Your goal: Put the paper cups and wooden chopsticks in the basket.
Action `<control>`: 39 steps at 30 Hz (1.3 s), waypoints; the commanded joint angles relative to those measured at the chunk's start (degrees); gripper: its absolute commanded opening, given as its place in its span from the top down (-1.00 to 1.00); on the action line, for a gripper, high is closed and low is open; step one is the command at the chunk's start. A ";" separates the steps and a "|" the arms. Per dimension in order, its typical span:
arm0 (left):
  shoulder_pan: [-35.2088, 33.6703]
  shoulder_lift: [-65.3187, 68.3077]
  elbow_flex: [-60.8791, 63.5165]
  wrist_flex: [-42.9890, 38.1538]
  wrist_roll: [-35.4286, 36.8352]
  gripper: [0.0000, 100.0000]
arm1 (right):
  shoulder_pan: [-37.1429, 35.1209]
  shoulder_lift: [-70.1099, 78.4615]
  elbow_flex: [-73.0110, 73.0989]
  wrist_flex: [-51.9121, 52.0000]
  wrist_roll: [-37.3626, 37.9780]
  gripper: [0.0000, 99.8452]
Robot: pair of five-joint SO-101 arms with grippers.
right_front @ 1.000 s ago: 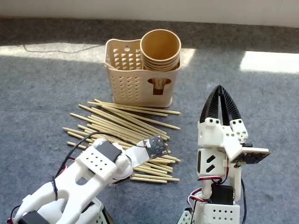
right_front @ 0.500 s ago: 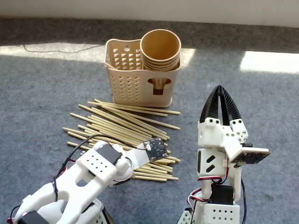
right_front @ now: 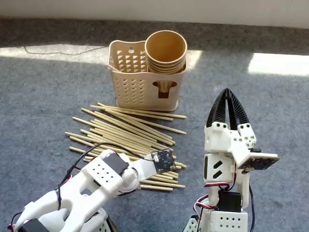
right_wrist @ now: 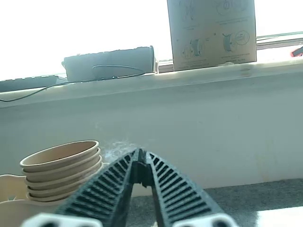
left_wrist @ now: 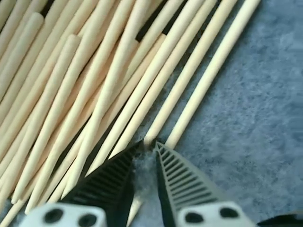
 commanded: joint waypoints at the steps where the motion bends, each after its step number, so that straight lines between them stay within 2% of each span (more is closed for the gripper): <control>1: 1.10 0.40 -0.13 0.88 0.26 0.90 | 0.31 -0.84 5.14 0.13 0.18 0.99; 5: -2.86 0.40 -0.84 0.97 0.35 0.90 | 0.31 -0.84 5.14 0.13 0.18 0.99; 11: -4.00 6.81 -3.91 1.32 3.60 0.71 | 0.31 -0.84 5.14 0.13 0.18 0.99; 18: -3.91 16.84 -9.19 1.41 3.60 0.88 | 0.31 -0.84 5.14 0.13 0.18 0.99; 27: -0.75 17.19 -9.19 1.49 3.52 0.99 | 0.31 -0.84 5.14 0.13 0.18 0.99; 32: -2.15 14.90 -11.56 7.30 3.43 0.99 | 0.57 -0.84 5.14 0.13 0.18 0.99; 39: -2.86 0.31 -14.64 18.81 -1.05 0.99 | 0.66 -0.84 5.14 0.13 0.18 0.99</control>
